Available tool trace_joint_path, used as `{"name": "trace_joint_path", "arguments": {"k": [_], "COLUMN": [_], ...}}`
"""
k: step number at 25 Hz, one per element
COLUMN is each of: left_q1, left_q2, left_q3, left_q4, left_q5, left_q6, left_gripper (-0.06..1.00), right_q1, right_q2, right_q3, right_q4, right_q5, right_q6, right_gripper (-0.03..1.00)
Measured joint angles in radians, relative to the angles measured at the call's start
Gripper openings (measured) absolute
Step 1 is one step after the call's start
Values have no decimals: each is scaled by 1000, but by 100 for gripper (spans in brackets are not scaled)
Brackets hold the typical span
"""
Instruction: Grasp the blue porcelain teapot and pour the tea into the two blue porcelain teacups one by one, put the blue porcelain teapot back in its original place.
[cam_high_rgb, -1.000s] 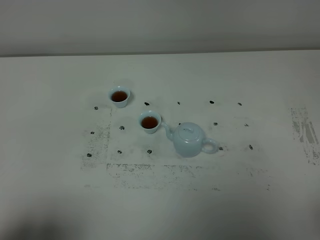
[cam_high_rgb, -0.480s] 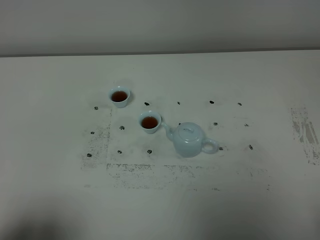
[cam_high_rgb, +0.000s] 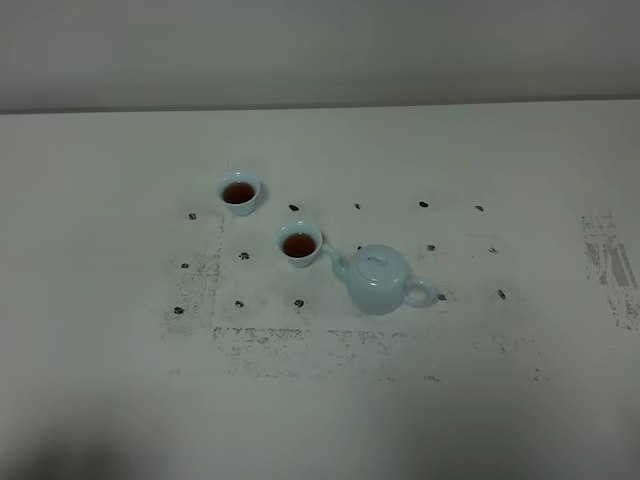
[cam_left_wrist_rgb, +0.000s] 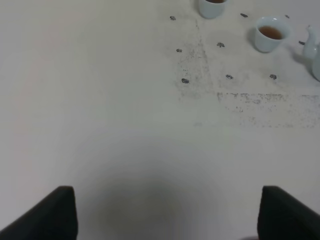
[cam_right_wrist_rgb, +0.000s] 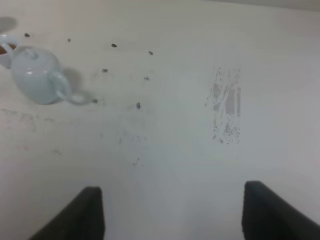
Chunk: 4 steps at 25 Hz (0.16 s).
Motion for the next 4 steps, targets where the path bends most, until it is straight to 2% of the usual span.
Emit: {"name": "trace_joint_path", "arguments": {"k": [4], "left_q1": [0], "left_q2": [0], "left_q3": [0], "left_q4": [0], "left_q5": [0], "left_q6": [0], "left_gripper": [70], "right_q1": [0], "right_q2": [0], "right_q3": [0], "right_q4": [0], "right_q5": [0], "right_q6": [0], "right_gripper": [56]}}
